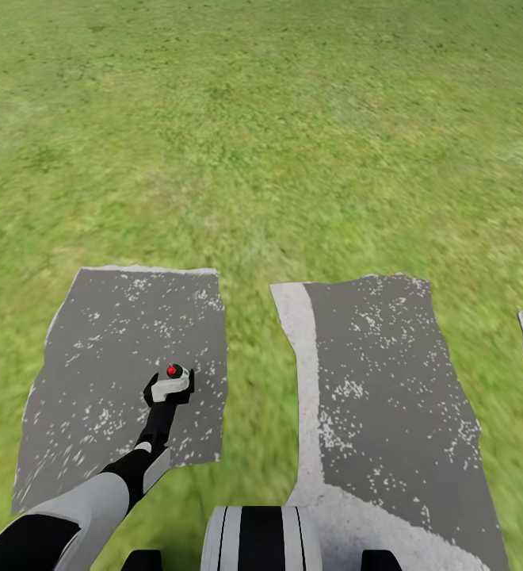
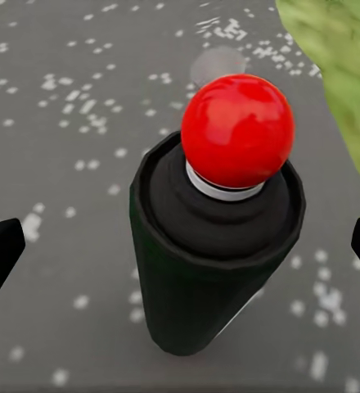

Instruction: In the garden, pick up the pesticide atomizer on the floor and spray pesticide onto both trees until each tree trunk is fully covered.

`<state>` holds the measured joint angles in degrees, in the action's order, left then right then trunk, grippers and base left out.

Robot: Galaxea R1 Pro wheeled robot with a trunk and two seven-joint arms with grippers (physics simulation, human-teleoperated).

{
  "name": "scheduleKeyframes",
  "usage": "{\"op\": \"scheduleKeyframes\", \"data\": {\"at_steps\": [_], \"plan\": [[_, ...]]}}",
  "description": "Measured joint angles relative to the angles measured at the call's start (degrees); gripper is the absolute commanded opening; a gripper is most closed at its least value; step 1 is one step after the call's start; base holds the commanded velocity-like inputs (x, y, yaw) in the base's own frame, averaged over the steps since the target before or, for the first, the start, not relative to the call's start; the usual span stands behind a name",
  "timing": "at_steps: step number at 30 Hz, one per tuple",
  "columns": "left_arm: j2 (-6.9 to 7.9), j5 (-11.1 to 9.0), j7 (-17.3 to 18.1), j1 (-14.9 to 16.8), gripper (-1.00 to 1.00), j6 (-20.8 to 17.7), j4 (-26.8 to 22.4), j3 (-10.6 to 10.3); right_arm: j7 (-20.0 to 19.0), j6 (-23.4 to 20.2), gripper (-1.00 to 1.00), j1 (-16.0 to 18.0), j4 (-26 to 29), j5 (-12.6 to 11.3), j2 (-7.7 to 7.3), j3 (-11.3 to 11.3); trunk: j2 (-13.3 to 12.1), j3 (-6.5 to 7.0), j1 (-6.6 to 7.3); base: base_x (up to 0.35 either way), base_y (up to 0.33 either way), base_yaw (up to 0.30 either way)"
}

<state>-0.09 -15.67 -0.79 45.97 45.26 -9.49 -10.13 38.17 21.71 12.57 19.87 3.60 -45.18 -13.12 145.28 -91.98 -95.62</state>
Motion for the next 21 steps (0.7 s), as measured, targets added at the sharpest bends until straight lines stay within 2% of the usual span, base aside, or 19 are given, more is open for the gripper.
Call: {"op": "scheduleKeyframes", "data": {"at_steps": [6,7,21], "plan": [[0.0,0.0,0.0,0.0,1.0,0.0,0.0,0.01,-0.03,0.0,1.0,0.0,0.0,0.0,0.0,0.02,0.0,0.0,0.0,0.0,0.0,0.0],[0.0,-0.01,0.0,0.0,-1.0,0.0,0.0,0.02,-0.03,0.0,1.0,0.0,0.01,0.0,0.0,0.02,0.0,0.0,0.0,0.0,0.0,0.0],[-0.01,0.23,0.14,0.01,-1.0,-0.08,-0.07,-0.45,0.0,0.0,1.0,0.0,0.06,0.0,0.0,0.02,0.0,0.0,0.01,0.0,0.0,0.0]]}}
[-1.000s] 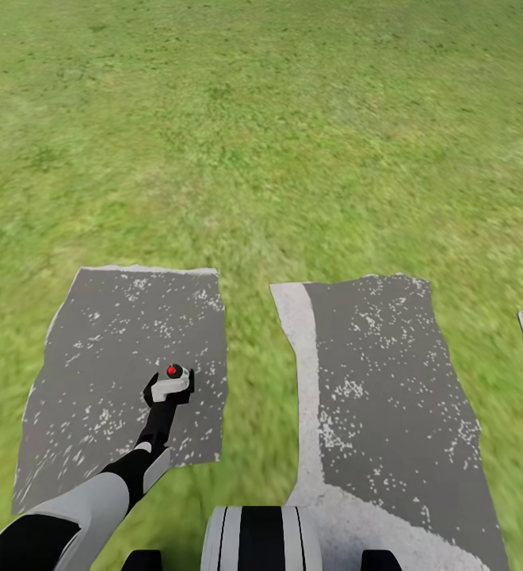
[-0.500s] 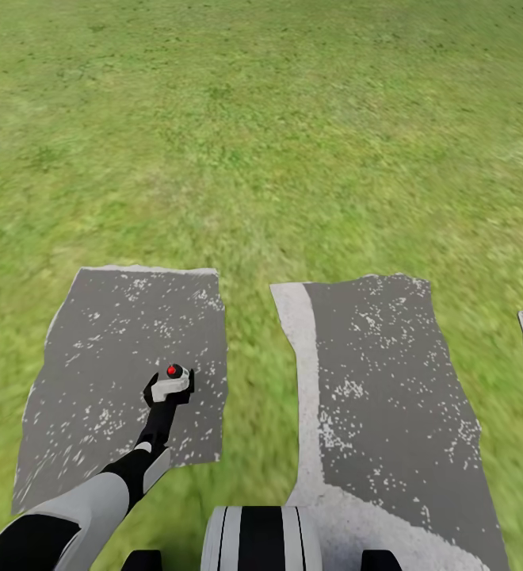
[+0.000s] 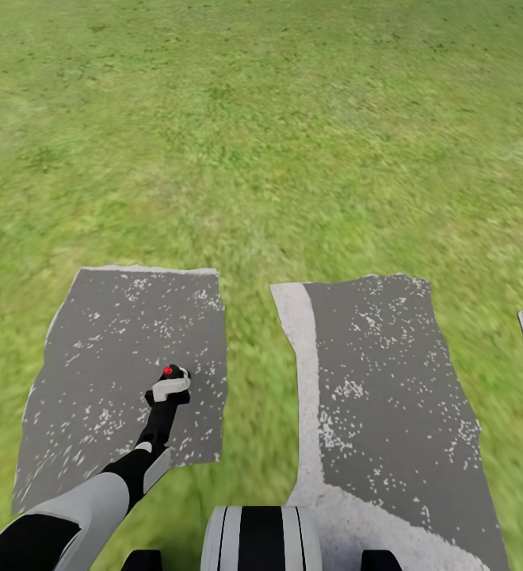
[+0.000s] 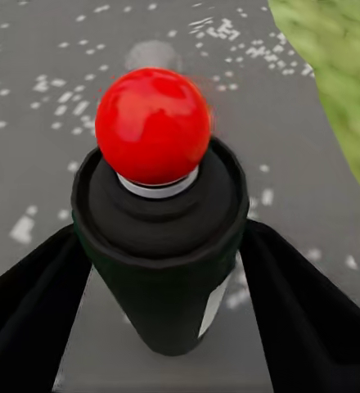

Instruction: In the garden, pick up the pesticide atomizer on the floor and spray pesticide onto both trees until each tree trunk is fully covered.

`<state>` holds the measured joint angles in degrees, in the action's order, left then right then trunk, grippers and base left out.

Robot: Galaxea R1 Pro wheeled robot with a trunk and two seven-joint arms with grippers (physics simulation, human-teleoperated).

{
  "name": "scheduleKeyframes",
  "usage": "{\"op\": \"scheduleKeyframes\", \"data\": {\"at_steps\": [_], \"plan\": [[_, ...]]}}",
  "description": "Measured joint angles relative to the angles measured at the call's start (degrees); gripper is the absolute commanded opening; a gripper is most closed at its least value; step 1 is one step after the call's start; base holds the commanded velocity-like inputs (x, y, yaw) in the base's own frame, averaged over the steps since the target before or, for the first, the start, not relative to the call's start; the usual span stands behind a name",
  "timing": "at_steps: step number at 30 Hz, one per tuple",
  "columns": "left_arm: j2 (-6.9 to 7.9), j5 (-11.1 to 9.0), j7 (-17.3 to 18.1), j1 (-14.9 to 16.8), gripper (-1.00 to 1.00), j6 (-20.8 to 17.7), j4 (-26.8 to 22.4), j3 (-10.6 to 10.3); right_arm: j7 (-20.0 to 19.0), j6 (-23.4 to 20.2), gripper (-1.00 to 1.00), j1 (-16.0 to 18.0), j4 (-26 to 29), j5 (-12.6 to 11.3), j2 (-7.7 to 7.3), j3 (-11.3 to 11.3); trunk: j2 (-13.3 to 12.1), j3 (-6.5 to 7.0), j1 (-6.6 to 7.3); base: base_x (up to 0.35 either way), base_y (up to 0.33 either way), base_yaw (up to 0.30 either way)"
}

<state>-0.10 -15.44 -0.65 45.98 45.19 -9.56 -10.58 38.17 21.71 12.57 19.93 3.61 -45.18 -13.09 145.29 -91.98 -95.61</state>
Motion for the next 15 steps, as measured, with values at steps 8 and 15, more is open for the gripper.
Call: {"op": "scheduleKeyframes", "data": {"at_steps": [8,15], "plan": [[0.01,-0.28,-0.11,-0.01,-1.0,-0.01,0.02,0.25,0.01,0.01,1.0,0.0,0.02,0.0,0.02,-0.01,-0.04,0.65,0.07,0.0,0.0,0.0],[-0.06,-0.31,-0.11,-0.01,-1.0,-0.01,0.03,0.21,0.02,0.0,1.0,0.0,0.02,0.0,0.06,-0.01,-0.13,2.2,0.25,0.0,0.0,0.0]]}}
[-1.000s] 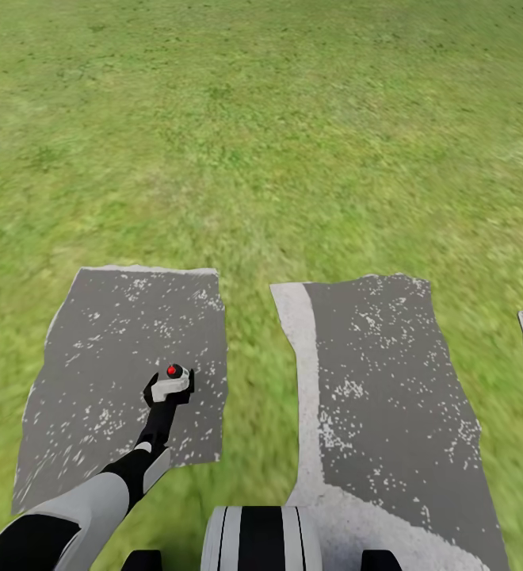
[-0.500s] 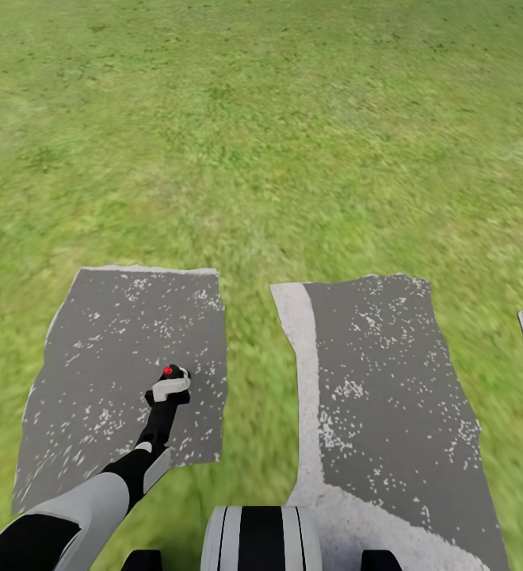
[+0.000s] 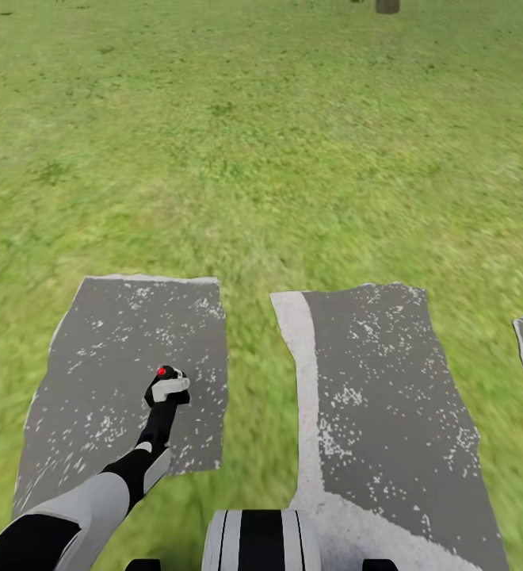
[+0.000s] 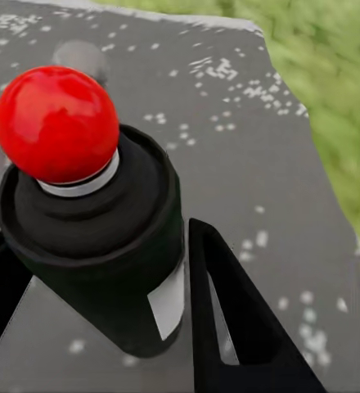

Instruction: In the garden, pick up the pesticide atomizer on the floor and spray pesticide onto both trees until each tree trunk is fully covered.

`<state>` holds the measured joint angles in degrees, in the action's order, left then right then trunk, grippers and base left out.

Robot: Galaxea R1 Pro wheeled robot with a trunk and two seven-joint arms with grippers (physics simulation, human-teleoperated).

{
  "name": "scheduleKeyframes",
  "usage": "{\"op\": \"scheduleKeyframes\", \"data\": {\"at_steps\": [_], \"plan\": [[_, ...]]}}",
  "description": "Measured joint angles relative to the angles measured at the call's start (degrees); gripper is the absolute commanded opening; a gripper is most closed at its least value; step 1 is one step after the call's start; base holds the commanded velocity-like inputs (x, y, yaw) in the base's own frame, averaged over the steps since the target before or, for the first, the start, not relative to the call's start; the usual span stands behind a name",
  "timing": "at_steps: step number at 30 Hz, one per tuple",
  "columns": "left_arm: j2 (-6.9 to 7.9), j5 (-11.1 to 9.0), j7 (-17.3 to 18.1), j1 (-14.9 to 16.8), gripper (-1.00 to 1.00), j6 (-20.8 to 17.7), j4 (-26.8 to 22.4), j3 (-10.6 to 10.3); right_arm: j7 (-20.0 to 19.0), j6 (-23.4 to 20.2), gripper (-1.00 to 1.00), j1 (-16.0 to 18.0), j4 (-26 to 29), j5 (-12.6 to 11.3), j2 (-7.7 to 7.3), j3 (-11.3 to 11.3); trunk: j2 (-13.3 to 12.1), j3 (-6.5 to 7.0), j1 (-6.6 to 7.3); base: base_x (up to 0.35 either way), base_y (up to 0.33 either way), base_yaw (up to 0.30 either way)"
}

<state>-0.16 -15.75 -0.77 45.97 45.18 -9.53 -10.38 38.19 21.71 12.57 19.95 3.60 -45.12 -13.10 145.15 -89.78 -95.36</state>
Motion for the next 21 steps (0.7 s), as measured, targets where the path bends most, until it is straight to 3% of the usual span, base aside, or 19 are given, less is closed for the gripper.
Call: {"op": "scheduleKeyframes", "data": {"at_steps": [21], "plan": [[-0.02,-0.01,0.0,0.0,-1.0,-0.24,0.04,-0.09,-0.3,0.08,1.0,0.0,0.01,0.0,0.9,0.0,-0.28,4.65,0.54,0.0,0.0,0.0]]}}
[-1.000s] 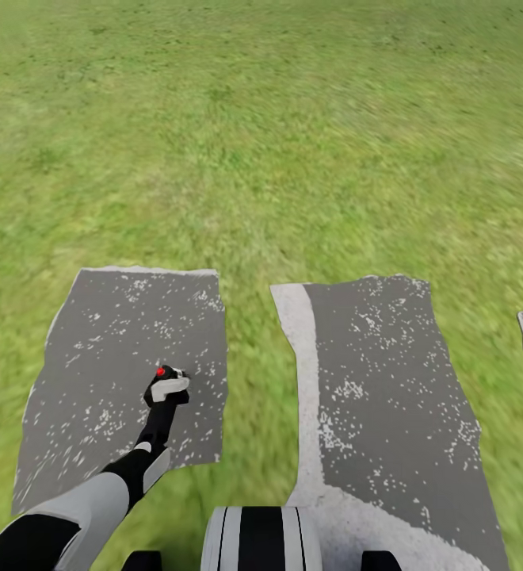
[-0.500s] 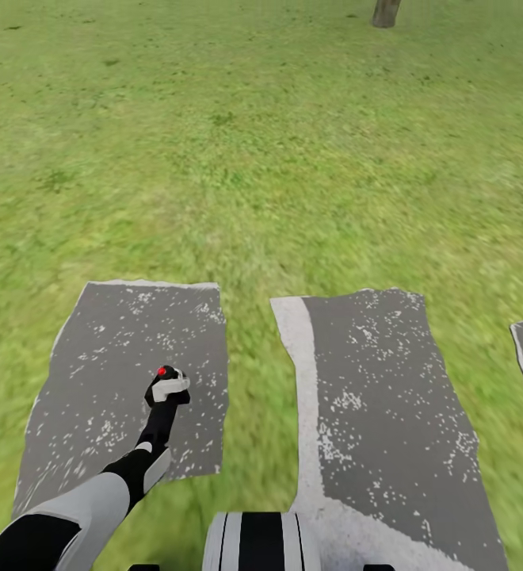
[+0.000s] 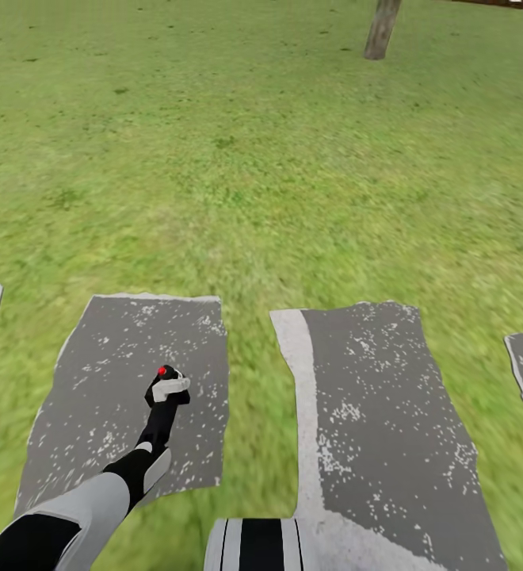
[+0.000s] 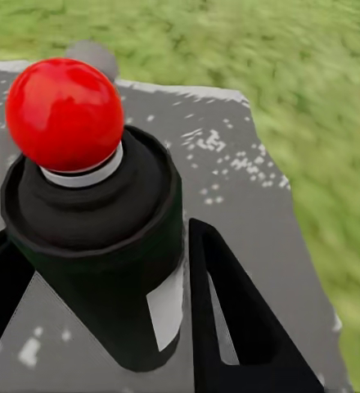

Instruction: In the garden, pick up the pesticide atomizer on the floor and spray pesticide onto both trees until each tree trunk is fully covered.

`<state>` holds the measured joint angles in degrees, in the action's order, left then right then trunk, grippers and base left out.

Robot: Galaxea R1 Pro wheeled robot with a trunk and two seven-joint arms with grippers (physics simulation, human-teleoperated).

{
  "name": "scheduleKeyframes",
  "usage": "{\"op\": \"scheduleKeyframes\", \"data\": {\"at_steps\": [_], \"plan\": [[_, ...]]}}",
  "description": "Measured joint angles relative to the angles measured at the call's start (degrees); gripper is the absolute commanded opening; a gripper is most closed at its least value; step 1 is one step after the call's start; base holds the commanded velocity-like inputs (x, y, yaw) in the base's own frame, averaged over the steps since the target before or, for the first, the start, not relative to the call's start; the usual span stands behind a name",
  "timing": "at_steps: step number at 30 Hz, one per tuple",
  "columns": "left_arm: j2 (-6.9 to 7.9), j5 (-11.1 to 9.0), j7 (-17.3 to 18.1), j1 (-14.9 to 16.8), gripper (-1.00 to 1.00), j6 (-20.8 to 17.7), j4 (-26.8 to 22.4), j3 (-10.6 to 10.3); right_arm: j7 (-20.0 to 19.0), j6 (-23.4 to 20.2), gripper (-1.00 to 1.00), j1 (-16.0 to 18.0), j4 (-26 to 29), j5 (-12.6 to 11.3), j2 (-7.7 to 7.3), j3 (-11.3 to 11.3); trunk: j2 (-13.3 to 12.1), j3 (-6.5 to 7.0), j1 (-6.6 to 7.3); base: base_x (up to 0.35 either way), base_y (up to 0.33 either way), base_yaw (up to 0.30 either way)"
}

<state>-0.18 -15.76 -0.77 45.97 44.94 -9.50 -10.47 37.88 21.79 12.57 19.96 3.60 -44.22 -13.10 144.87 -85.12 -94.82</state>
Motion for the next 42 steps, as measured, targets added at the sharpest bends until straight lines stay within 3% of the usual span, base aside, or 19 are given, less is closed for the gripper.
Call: {"op": "scheduleKeyframes", "data": {"at_steps": [11,13,14,16,17,18,19,20,22,23,24,30,39,41,42], "plan": [[0.0,0.07,0.0,0.0,-1.0,-0.11,0.13,0.08,-0.22,-0.15,1.0,0.0,0.0,-0.43,0.01,-0.09,-0.15,2.44,0.28,0.0,0.0,0.0],[0.0,0.08,0.0,0.0,-1.0,-0.15,0.15,0.08,-1.09,-0.2,1.0,0.0,0.0,-0.51,-0.02,-0.18,-0.17,2.88,0.34,0.0,0.0,0.0],[0.0,0.08,0.0,0.0,-1.0,-0.18,0.17,0.09,-3.61,-0.23,1.0,0.0,-0.05,-0.84,-0.08,-0.31,-0.19,3.1,0.36,0.0,0.0,0.0],[0.0,0.09,0.0,0.0,-1.0,-0.19,0.17,0.12,-10.66,-0.32,1.0,0.0,-0.08,-5.39,-0.19,-0.46,-0.21,3.54,0.41,0.0,0.0,0.0],[0.0,0.08,0.0,0.0,-1.0,-0.19,0.17,0.13,-12.31,-0.34,1.0,0.0,-0.07,-7.19,-0.2,-0.46,-0.23,3.77,0.44,0.0,0.0,0.0],[0.0,0.09,0.0,0.0,-1.0,-0.2,0.18,0.15,-15.71,-0.39,1.0,0.0,0.04,-11.13,-0.22,-0.45,-0.24,3.99,0.46,0.0,0.0,0.0],[0.0,0.08,-0.04,0.0,-1.0,-0.2,0.18,0.18,-21.29,-0.48,1.0,0.0,0.65,-17.34,-0.2,-0.42,-0.25,4.21,0.49,0.0,0.0,0.0],[0.0,0.08,-0.05,0.0,-1.0,-0.2,0.18,0.19,-23.3,-0.5,1.0,0.0,1.0,-19.52,-0.2,-0.43,-0.27,4.43,0.52,0.0,0.0,0.0],[0.0,0.09,-0.07,0.0,-1.0,-0.31,0.18,0.23,-29.54,-0.56,1.0,0.0,2.0,-27.06,0.03,-0.41,-0.29,4.87,0.57,0.0,0.0,0.0],[0.0,0.05,-0.08,0.0,-1.0,-1.34,0.19,0.25,-32.19,-0.59,1.0,-0.01,2.39,-31.47,1.23,-0.32,-0.31,5.09,0.59,0.0,0.0,0.0],[0.0,0.03,-0.07,0.0,-1.0,-2.38,0.17,0.24,-33.25,-0.57,1.0,-0.02,2.56,-33.35,2.46,-0.29,-0.32,5.31,0.62,0.0,0.0,0.0],[0.0,0.01,-0.01,0.0,-1.0,-4.28,0.1,0.22,-34.88,-0.53,1.0,0.07,3.98,-36.23,6.64,-0.06,-0.4,6.65,0.77,0.0,0.0,0.0],[0.0,0.0,-0.02,0.0,-1.0,-4.59,0.09,0.17,-35.12,-0.52,1.0,0.09,4.46,-36.47,8.38,0.19,-0.52,8.64,1.01,0.0,0.0,0.0],[0.0,0.0,-0.01,0.0,-1.0,-4.59,0.09,0.17,-35.17,-0.55,1.0,0.1,4.5,-36.47,9.41,0.23,-0.55,9.08,1.06,0.0,0.0,0.0],[-0.01,0.01,0.0,0.01,-1.0,-4.6,0.1,0.11,-35.22,-0.59,1.0,0.22,5.19,-36.4,11.19,0.34,-0.56,9.3,1.08,0.0,0.0,0.0]]}}
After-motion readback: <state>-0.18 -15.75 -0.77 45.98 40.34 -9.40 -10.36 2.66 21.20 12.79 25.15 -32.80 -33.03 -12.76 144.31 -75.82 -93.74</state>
